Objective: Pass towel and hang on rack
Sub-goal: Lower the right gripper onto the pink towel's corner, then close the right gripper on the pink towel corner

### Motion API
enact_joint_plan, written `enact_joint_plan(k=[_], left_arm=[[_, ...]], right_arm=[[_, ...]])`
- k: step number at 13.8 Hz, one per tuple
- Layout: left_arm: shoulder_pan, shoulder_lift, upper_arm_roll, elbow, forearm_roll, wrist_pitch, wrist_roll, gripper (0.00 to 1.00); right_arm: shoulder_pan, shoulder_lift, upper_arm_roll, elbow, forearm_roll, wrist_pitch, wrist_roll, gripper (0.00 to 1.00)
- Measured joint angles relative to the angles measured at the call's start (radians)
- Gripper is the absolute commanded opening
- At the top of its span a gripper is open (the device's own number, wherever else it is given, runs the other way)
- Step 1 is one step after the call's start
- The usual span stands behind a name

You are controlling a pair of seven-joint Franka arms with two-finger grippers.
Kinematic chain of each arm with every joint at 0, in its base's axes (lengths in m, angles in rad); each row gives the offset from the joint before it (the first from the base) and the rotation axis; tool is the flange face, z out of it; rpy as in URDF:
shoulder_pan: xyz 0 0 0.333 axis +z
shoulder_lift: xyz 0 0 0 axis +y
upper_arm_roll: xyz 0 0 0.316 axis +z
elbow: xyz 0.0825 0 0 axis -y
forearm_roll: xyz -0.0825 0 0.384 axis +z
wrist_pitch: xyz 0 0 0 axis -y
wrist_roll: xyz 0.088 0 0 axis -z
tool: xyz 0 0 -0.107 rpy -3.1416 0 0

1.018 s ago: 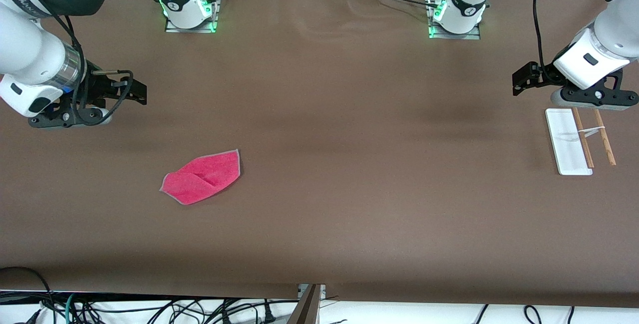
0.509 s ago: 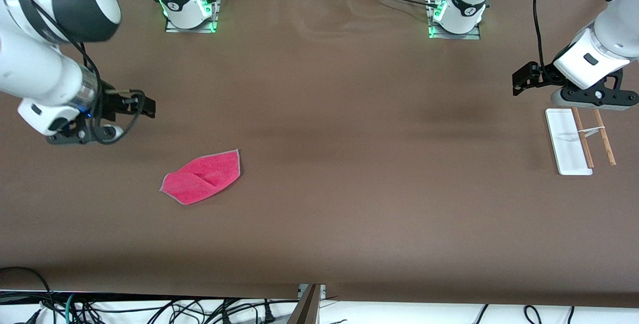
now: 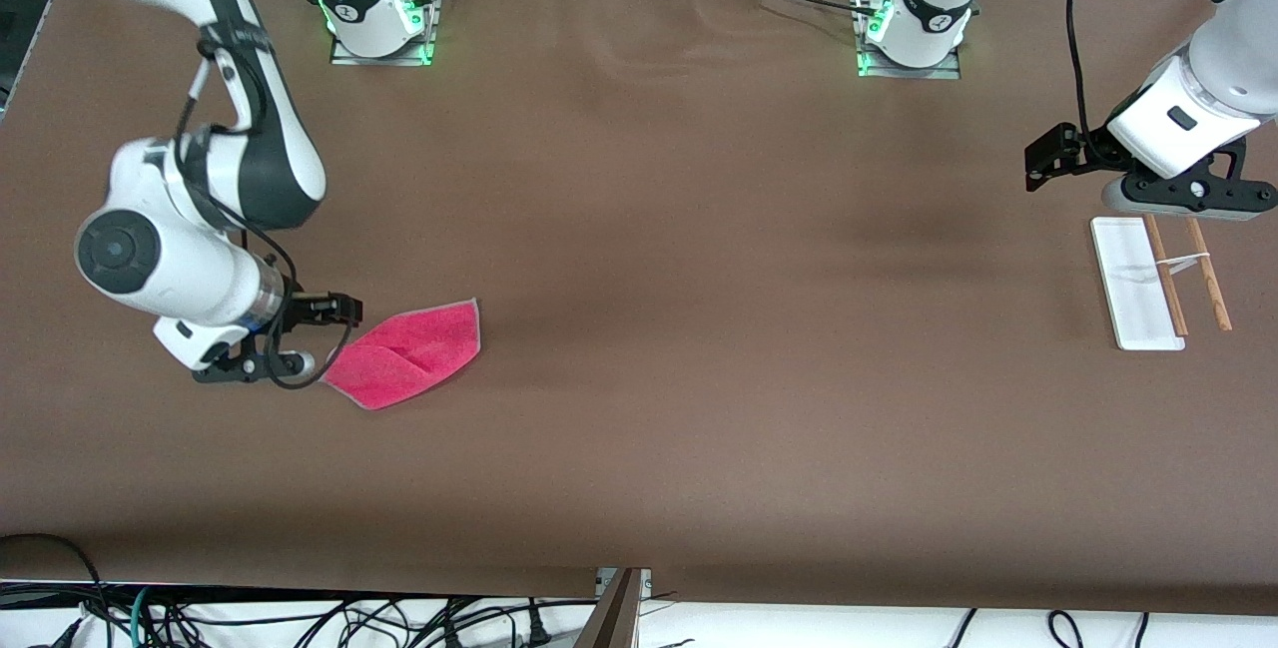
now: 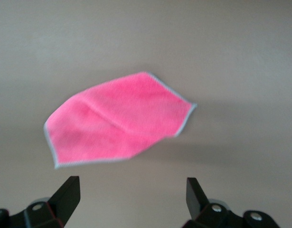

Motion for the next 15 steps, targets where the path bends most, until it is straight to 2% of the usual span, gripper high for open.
enact_joint_plan(k=[6,9,13,15], left_arm=[[0.0,0.0,0.0,0.0,0.0,0.0,0.001,1.0],[0.0,0.0,0.0,0.0,0.0,0.0,0.002,1.0],[0.0,0.0,0.0,0.0,0.0,0.0,0.003,1.0],[0.0,0.0,0.0,0.0,0.0,0.0,0.003,1.0]], right_arm=[[-0.015,0.137,0.0,-0.003,0.0,0.178,-0.015,0.98],[-0.034,0.156,-0.001,-0.016,0.0,0.214,-0.03,0.98],[-0.039,0.157,0.0,-0.097,0.001,0.314,-0.037,0.98],[-0.047,0.157,0.0,-0.113,0.002,0.323,-0.039,0.93]])
